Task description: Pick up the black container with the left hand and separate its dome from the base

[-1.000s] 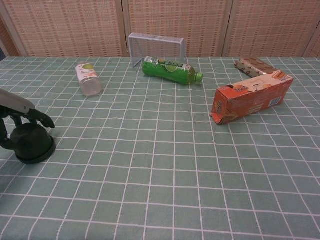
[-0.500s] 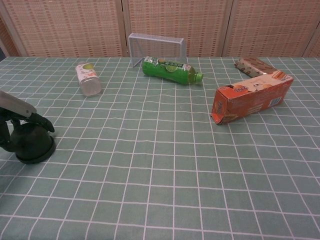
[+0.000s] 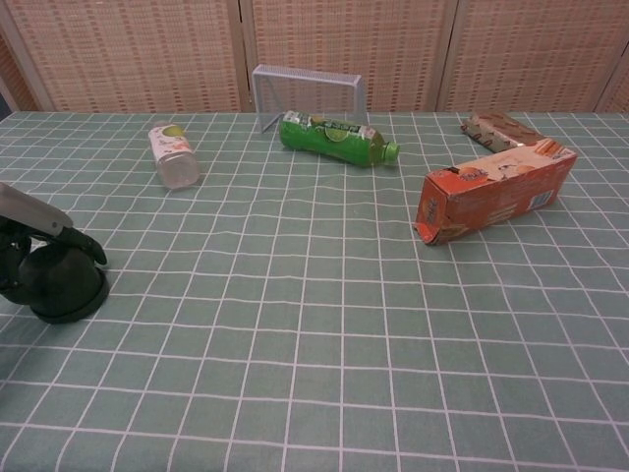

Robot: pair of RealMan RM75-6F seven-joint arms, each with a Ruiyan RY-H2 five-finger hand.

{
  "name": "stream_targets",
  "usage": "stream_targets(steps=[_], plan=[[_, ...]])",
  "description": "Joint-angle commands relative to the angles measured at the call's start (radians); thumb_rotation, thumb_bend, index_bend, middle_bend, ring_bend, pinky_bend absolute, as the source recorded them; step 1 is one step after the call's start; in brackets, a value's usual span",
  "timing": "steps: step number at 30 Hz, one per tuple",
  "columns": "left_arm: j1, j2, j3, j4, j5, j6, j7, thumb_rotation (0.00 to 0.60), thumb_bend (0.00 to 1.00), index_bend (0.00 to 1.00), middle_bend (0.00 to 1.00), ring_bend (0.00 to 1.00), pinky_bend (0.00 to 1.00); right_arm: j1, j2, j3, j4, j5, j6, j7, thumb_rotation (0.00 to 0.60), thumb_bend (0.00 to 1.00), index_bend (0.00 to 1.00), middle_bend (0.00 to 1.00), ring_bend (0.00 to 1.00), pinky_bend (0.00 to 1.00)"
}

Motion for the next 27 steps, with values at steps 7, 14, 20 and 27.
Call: stream_targets(steps=[7, 14, 20, 27], plan=[[0.002, 0.0, 0.01, -0.018, 0.035, 0.04, -0.007, 0.6, 0.37, 0.25, 0.21, 0.24, 0.55, -0.001, 0.001, -0.001, -0.001, -0.001, 0.001, 0.001, 0.6, 0.17, 0.0, 0.0, 0.0, 0.0], [0.016, -0.006, 0.027, -0.049, 0.069, 0.117, 0.013, 0.6, 0.37, 0.34, 0.35, 0.36, 0.62, -0.002, 0.002, -0.001, -0.001, -0.002, 0.005, 0.0, 0.6, 0.17, 0.0, 0.0, 0.0, 0.0], [0.033, 0.006, 0.033, -0.074, 0.093, 0.144, 0.025, 0.6, 0.37, 0.46, 0.48, 0.44, 0.67, -0.003, 0.001, -0.001, -0.002, -0.002, 0.005, -0.002, 0.6, 0.17, 0.0, 0.0, 0.0, 0.0], [0.067, 0.016, 0.022, -0.074, 0.122, 0.164, 0.019, 0.6, 0.37, 0.55, 0.55, 0.51, 0.72, -0.003, 0.0, -0.004, -0.002, -0.005, 0.005, -0.006, 0.6, 0.17, 0.0, 0.0, 0.0, 0.0]])
